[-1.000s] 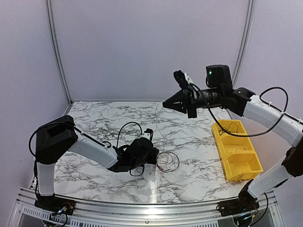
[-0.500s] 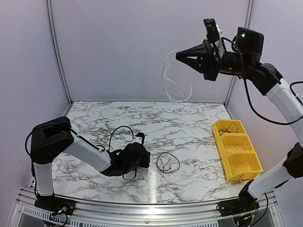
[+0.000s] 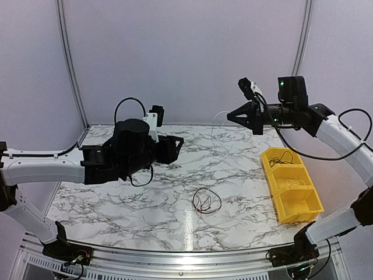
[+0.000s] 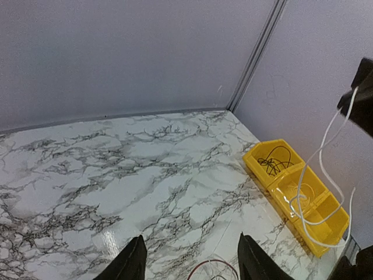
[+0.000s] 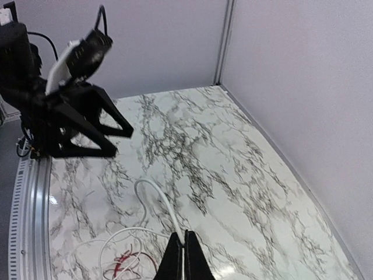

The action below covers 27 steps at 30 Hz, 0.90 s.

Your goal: Untangle the cables

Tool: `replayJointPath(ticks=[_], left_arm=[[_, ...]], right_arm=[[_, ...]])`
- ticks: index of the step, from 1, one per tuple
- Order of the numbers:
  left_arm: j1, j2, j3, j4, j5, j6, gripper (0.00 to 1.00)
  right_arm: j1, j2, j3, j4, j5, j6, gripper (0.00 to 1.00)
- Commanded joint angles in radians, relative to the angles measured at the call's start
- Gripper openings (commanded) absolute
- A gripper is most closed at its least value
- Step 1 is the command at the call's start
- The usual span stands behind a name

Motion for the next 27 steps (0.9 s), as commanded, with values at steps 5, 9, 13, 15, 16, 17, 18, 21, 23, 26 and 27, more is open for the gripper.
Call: replayJointPath(ticks=[5, 9, 13, 15, 16, 17, 18, 21, 23, 26, 27], left_arm=[[0.126, 0.115, 0.137, -0.191, 0.126, 0.156, 0.56], [0.194, 0.101, 0.039, -0.131, 0.287, 0.053, 0.56], [0.196, 0.089, -0.038, -0.092, 0.292, -0.015, 0.56], [0.196, 0.104, -0.028, -0.095, 0.324, -0.043, 0.56], [0.196, 0.116, -0.013, -0.105, 0.341, -0.054, 0.56], [0.196, 0.123, -0.007, -0.116, 0.354, -0.063, 0.56], [0.196, 0.126, 0.001, -0.128, 0.362, -0.070, 0.56], [0.196, 0.123, 0.004, -0.143, 0.366, -0.090, 0.56], [0.196, 0.117, 0.003, -0.142, 0.367, -0.090, 0.56], [0.195, 0.109, 0.003, -0.145, 0.349, -0.084, 0.56], [0.197, 0.108, 0.003, -0.146, 0.347, -0.083, 0.57]], right_arm=[[-0.187, -0.144, -0.130, -0.173, 0.221, -0.190, 0.00], [-0.303, -0.180, -0.160, -0.296, 0.336, -0.305, 0.00], [-0.422, -0.180, -0.161, -0.399, 0.434, -0.443, 0.00], [-0.488, -0.173, -0.158, -0.438, 0.465, -0.498, 0.00], [-0.508, -0.166, -0.157, -0.463, 0.493, -0.525, 0.00], [-0.526, -0.160, -0.159, -0.474, 0.508, -0.552, 0.00], [-0.541, -0.152, -0.162, -0.491, 0.533, -0.580, 0.00], [-0.582, -0.143, -0.193, -0.510, 0.613, -0.648, 0.00], [-0.601, -0.138, -0.217, -0.510, 0.642, -0.674, 0.00], [-0.606, -0.121, -0.252, -0.504, 0.695, -0.691, 0.00], [-0.606, -0.112, -0.262, -0.497, 0.713, -0.689, 0.00]])
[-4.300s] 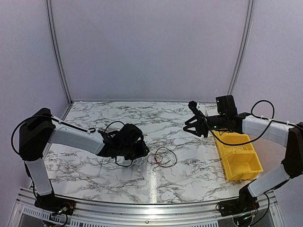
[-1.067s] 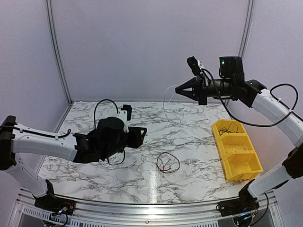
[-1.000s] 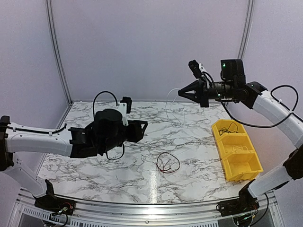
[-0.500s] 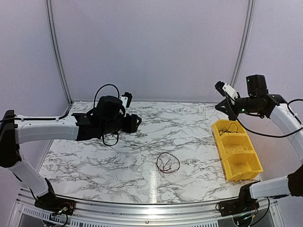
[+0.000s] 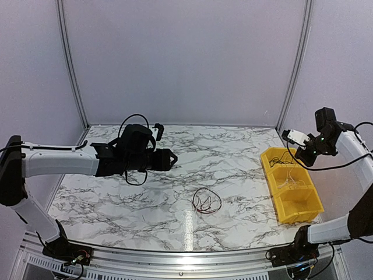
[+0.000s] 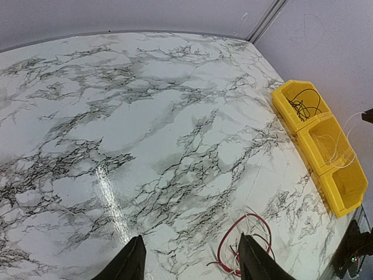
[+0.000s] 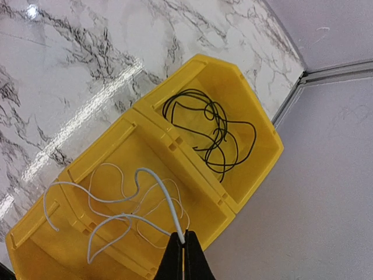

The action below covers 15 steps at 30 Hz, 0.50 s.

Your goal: Untangle the cables

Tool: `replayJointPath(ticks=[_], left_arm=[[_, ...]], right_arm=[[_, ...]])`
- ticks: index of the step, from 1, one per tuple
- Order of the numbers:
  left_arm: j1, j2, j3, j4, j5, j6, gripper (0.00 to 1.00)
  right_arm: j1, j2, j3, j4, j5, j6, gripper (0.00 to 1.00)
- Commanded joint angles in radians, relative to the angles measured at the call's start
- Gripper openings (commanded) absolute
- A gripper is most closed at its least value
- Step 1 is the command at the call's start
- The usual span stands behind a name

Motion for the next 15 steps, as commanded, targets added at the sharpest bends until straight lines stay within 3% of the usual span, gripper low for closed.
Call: replayJointPath(ticks=[1, 8, 15], left_arm=[[0.000, -0.012, 0.023, -0.024, 0.002, -0.010, 0.57], [-0.002, -0.009, 0.025, -0.028, 0.003, -0.009, 0.57], [0.000, -0.009, 0.026, -0.032, -0.003, -0.007, 0.57]], right_arm=[[-0.011, 0.040, -0.038, -0.011, 0.124, -0.057, 0.00], [-0.011, 0.127, -0.119, 0.153, 0.301, 0.006, 0.00], [-0.011, 0.186, -0.127, 0.269, 0.379, 0.063, 0.02]])
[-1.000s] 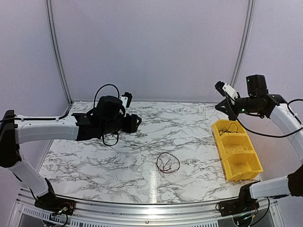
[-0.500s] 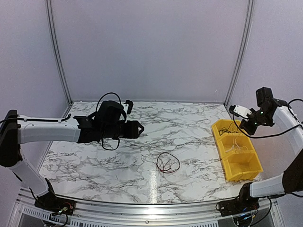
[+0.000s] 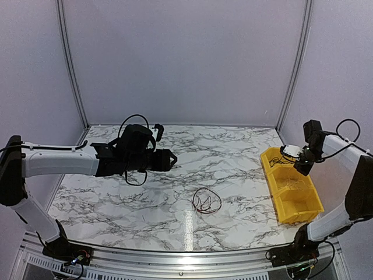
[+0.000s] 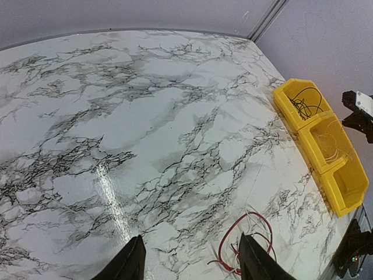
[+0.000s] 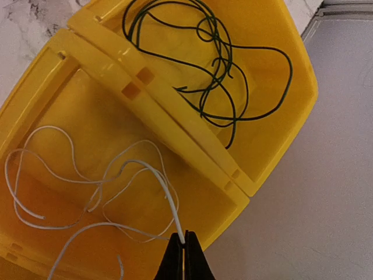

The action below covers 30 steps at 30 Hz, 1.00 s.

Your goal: Untangle the cables

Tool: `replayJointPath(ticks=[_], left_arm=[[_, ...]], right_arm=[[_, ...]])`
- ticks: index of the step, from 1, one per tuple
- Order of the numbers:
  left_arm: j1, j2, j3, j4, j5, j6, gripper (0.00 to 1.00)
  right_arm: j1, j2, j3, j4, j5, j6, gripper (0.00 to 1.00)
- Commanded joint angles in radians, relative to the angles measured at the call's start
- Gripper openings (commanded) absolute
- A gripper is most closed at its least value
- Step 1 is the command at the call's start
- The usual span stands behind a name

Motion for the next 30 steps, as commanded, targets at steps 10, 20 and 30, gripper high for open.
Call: replayJointPath(ticks=[10, 20, 30], left_arm=[[-0.001, -0.017, 0.031, -0.025, 0.005, 0.001, 0.57], [-0.002, -0.018, 0.031, -0.027, -0.004, 0.005, 0.57], [-0.002, -0.003, 0.036, -0.029, 0.010, 0.005, 0.57]], right_arm=[[-0.010, 0.097, 0.075, 0.133, 0.090, 0.127, 0.07], [-0.009, 0.107, 0.123, 0.003, -0.018, 0.158, 0.35], [0.062, 0.050, 0.309, -0.153, -0.295, 0.242, 0.42]])
